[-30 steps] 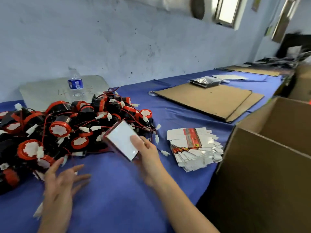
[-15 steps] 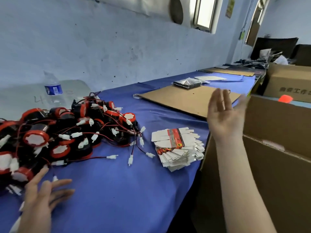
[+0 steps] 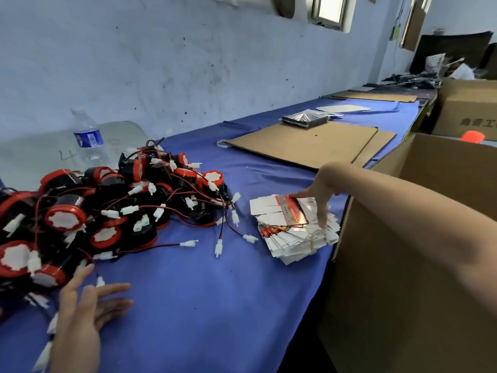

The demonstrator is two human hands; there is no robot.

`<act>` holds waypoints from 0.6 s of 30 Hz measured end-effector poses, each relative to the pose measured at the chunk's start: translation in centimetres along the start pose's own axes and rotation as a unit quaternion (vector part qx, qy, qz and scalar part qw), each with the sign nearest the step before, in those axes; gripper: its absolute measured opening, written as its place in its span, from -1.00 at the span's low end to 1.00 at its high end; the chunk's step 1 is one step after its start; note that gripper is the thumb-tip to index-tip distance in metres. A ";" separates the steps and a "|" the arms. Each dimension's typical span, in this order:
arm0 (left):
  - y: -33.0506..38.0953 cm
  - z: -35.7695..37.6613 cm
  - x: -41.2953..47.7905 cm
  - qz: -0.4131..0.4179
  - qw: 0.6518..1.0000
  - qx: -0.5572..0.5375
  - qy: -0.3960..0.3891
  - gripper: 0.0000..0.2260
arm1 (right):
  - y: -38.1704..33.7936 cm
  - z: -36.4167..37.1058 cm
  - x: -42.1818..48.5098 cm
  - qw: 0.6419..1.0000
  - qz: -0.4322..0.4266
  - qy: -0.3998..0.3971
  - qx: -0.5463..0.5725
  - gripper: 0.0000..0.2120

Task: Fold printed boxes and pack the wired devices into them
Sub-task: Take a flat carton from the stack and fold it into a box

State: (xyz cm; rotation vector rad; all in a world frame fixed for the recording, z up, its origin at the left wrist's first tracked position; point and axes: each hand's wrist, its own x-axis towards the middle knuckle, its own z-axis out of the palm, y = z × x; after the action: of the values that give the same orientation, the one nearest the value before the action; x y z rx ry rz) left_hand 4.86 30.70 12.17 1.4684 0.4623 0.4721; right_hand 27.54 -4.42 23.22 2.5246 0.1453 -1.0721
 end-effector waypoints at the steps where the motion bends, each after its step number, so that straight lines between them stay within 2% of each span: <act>1: 0.2 0.1 -0.1 -0.003 1.000 -0.003 -0.004 -0.62 | -0.1 0.0 0.1 1.000 -0.004 -0.002 0.011 0.20; 3: 0.4 0.1 0.0 -0.012 1.000 -0.007 -0.005 -0.62 | -0.3 -0.1 0.0 1.000 -0.004 -0.008 0.028 0.20; 7: 0.3 -0.2 0.6 -0.027 0.999 -0.018 -0.005 -0.62 | -1.0 -0.9 -0.6 0.998 0.010 0.008 -0.064 0.27; 10: -0.2 -0.8 0.9 -0.023 0.999 -0.020 -0.012 -0.62 | -0.9 -1.4 -0.5 0.994 0.005 0.035 -0.103 0.18; 18: -0.7 -0.8 1.7 -0.038 0.999 -0.019 -0.024 -0.60 | 0.4 -1.7 -0.5 0.995 -0.005 0.058 -0.083 0.12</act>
State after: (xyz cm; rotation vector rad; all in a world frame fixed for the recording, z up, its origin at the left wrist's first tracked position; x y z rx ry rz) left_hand 5.83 32.26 11.44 1.4180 0.4666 0.3814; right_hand 28.46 -4.05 24.77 2.4381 0.2675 -0.8774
